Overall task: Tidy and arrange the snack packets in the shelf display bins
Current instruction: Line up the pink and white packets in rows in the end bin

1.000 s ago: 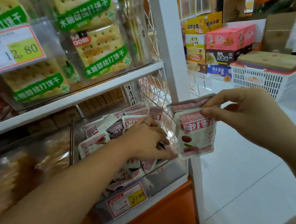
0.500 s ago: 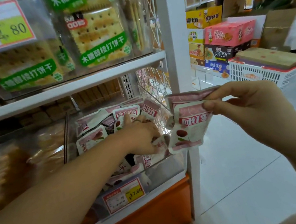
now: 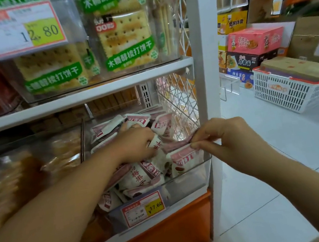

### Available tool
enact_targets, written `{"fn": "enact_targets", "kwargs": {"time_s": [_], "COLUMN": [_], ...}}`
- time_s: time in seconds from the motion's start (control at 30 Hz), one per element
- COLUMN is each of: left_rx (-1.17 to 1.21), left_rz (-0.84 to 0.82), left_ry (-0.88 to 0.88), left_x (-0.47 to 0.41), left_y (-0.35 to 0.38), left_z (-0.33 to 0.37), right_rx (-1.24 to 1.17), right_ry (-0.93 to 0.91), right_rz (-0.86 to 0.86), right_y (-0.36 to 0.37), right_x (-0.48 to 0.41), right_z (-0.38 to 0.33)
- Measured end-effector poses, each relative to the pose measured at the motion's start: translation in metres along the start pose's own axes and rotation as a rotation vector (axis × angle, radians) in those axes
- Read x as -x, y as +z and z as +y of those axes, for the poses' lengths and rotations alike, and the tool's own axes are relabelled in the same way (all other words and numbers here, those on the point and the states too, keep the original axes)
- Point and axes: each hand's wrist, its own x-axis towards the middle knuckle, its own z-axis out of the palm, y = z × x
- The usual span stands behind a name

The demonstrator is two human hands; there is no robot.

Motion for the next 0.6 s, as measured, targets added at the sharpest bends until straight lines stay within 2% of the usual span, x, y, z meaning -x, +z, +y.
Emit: {"fn": "enact_targets", "kwargs": {"time_s": [0.23,0.33,0.5,0.6], "left_rx": [0.049,0.120,0.076,0.129], "left_rz": [0.039,0.120,0.308,0.306], "left_ry": [-0.031,-0.025,0.065,0.134], "left_x": [0.006,0.011,0.020,0.020], "left_y": [-0.005,-0.008,-0.013,-0.012], "left_z": [0.010,0.012,0.023,0.030], "right_rx": [0.257,0.244,0.135,0.185], "right_ry": [0.110,0.124,0.144,0.094], "right_rz": [-0.400,-0.421,-0.393,-0.415], "right_y": [0.029,0.031,0.021,0.021], "right_x": [-0.008,-0.008,-0.003,-0.002], "right_z": [0.003,0.004,0.001,0.000]}}
